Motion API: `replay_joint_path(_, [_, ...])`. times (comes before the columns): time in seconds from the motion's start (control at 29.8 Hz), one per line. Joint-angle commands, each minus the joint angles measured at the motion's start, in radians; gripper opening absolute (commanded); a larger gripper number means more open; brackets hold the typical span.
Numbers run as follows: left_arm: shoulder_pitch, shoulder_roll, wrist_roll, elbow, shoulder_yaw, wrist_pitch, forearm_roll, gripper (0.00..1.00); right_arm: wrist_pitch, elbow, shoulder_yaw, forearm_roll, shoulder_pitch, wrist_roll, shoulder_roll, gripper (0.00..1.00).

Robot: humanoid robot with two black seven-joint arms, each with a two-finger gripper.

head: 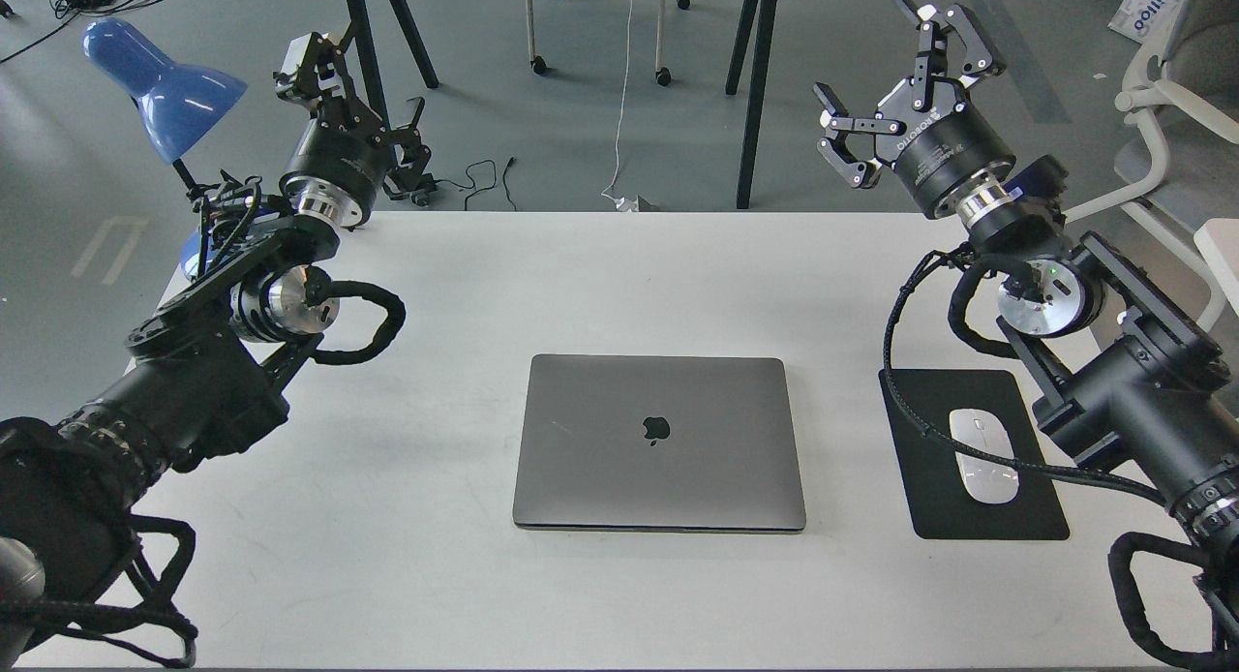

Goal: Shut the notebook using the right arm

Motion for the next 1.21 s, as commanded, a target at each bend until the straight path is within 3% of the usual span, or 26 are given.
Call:
replay_joint_path(0.0, [0.0, 0.0, 0.0, 0.0, 0.0, 0.0, 0.0, 1.0, 0.002, 0.004, 0.009, 0.0, -0.026, 0.001, 0.002, 1.0])
replay_joint_path(0.5, [0.002, 0.0, 0.0, 0.0, 0.002, -0.002, 0.003, 1.0, 0.037, -0.023, -0.022, -0.009, -0.005, 0.009, -0.006, 1.0])
replay_joint_path(0.74, [0.002, -0.002, 0.0, 0.0, 0.0, -0.002, 0.005, 1.0, 0.029, -0.119, -0.057, -0.011, 0.052, 0.009, 0.008, 1.0])
replay_joint_path(1.17, [0.002, -0.002, 0.0, 0.0, 0.0, -0.002, 0.006, 1.0, 0.035, -0.112, -0.042, -0.003, 0.053, 0.012, 0.006, 1.0])
